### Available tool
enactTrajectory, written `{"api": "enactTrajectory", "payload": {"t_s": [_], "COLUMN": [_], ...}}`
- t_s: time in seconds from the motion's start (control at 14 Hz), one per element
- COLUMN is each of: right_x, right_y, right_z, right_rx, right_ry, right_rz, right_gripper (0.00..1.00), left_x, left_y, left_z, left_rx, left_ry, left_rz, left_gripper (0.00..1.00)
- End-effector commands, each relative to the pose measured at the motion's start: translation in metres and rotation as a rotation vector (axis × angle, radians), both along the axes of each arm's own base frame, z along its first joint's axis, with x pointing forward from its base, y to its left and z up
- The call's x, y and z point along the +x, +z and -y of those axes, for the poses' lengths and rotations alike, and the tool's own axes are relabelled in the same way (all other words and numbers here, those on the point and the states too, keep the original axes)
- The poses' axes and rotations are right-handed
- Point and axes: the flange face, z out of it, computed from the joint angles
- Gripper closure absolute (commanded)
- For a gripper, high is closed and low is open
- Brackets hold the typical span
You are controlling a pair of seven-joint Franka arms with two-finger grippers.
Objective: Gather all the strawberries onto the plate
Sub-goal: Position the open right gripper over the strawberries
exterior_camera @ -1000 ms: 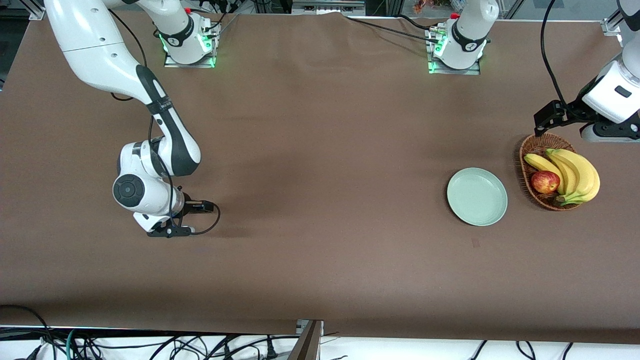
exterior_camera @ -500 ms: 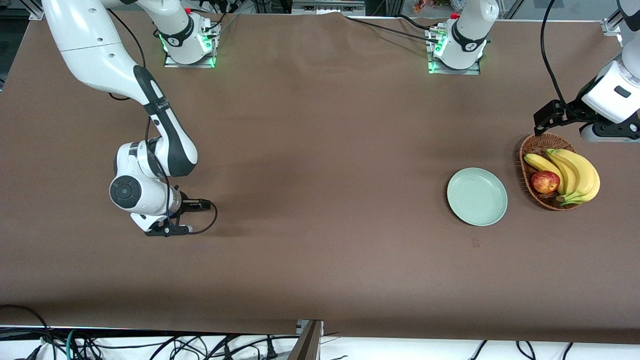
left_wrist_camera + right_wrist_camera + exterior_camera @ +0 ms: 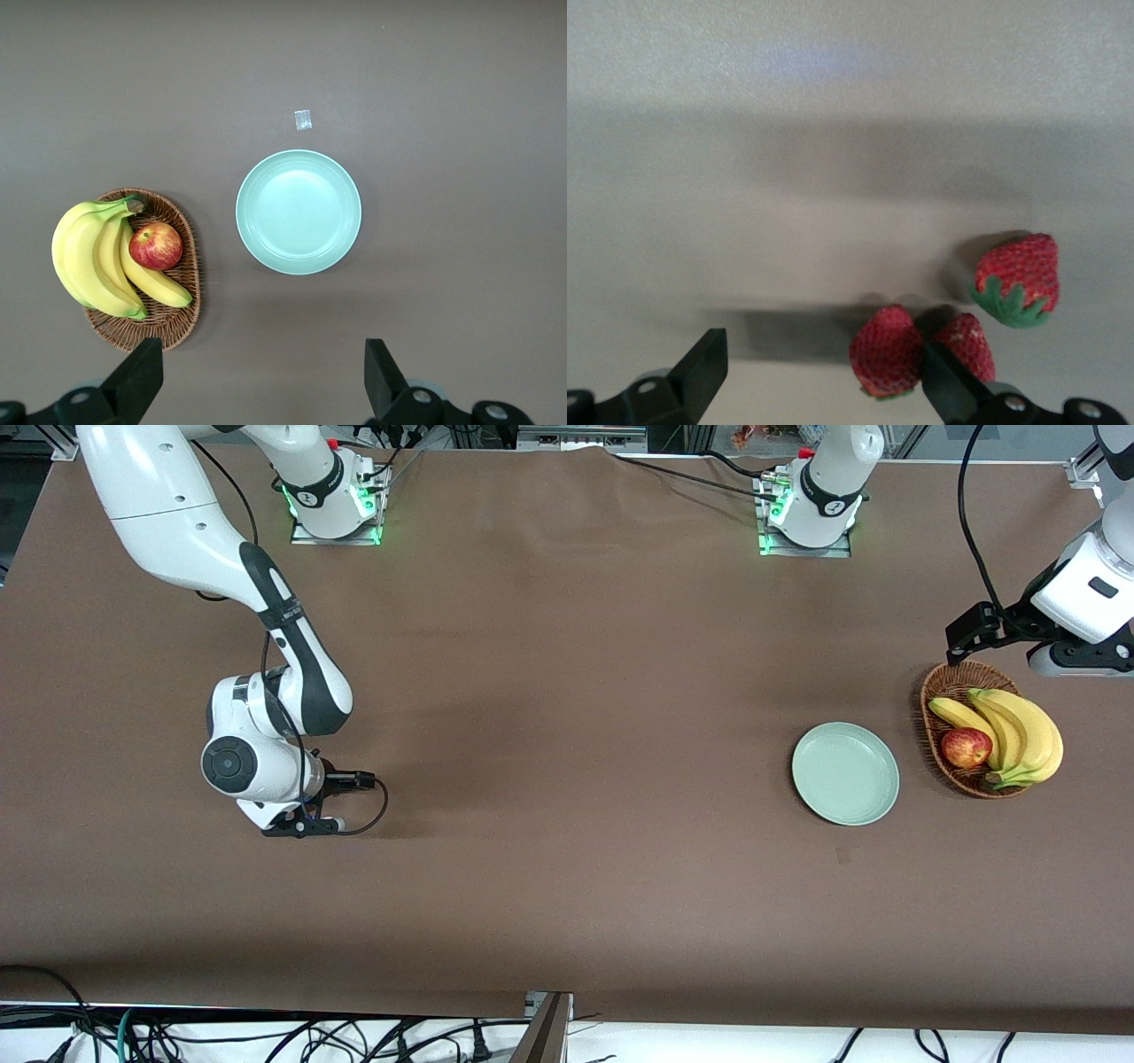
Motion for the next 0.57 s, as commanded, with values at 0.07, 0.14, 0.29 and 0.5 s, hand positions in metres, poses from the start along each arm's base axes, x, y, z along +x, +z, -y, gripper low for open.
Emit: {"api": "enactTrajectory", "payload": {"t_s": [0.07,0.14,0.29,0.5], "right_x": [-0.007,-0.007,-0.006,0.001], "right_y": [0.000,0.000,0.002,0.014], "right_z": [-0.006,-0.007,-0.009,-0.007], "right_rx": [0.003,0.003,0.003,0.007], "right_ry": [0.020,0.017,0.020,0.029], "right_rz": [-0.007,-0.006,-0.002,0.013], "right_gripper": [0.26,0.25,0.24,0.01], "left_x": [0.003,0.003,0.003,0.003], "left_y": [0.006,0.006,0.005,0.005], "left_z": [-0.001,-0.001,-0.001,-0.001], "left_rx": [-0.020,-0.020,-0.020,-0.020], "left_ry": [-0.008,-0.008,-0.008,-0.008], "left_rz": [-0.006,-0.006,-0.008,-0.008], "left_gripper": [0.00,0.00,0.00,0.00]}}
